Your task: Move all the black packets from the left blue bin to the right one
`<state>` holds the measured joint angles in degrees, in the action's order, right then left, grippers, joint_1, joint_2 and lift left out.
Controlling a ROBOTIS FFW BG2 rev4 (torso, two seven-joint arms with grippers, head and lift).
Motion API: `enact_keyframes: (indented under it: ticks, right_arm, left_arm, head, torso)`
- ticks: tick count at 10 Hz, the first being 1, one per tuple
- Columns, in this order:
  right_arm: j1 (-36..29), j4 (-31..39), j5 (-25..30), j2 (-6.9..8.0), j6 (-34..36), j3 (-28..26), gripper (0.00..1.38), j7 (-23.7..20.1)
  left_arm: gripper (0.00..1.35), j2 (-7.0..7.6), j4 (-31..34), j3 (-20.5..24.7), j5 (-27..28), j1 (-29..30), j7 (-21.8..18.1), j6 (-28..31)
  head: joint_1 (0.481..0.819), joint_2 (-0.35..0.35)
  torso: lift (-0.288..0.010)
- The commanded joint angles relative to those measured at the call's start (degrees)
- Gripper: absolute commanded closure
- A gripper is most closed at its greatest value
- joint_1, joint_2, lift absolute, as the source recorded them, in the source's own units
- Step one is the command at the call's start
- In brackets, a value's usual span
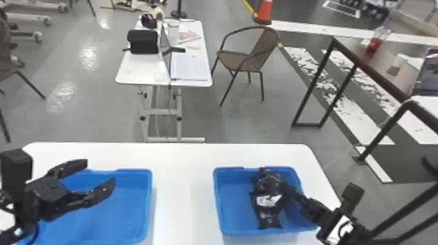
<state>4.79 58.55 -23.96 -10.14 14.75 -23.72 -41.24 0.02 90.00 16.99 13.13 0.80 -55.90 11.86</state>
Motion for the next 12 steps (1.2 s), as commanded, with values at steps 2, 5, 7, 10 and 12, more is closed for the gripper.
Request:
enact_keyframes:
  ticks: [2,5,7,10,12]
  right_arm:
    - [-3.56,11.06,5.86,0.91,-1.13,-0.10,0.08,0.02]
    - [-15.69,34.71,20.01,9.52,-9.04,-6.07,0.22,0.28]
    - [-24.31,37.34,18.77,10.19,-25.03,-8.89,0.25,2.04]
    - [-34.06,37.61,18.86,10.19,-36.63,-8.54,0.27,6.96]
    - [-37.67,37.69,18.42,10.19,-37.86,-8.27,0.27,8.37]
  left_arm:
    - [0.13,-0.17,2.55,4.01,0.06,1.75,-0.09,-0.79]
    - [0.13,-0.17,10.90,12.89,-0.29,7.82,2.46,-4.57]
    - [0.13,-0.17,14.94,13.15,-5.39,15.38,9.93,-11.42]
    - [0.13,-0.17,13.36,6.91,-9.70,24.60,14.32,-24.96]
    - [0.13,-0.17,12.56,3.93,-12.42,29.79,20.21,-27.59]
  head:
    - [0.695,-0.142]
    - [0.695,-0.103]
    - [0.695,-0.036]
    - [0.695,-0.100]
    - [0.695,-0.162]
  torso:
    - [0.000]
    - [0.000]
    - [0.000]
    - [0.000]
    - [0.000]
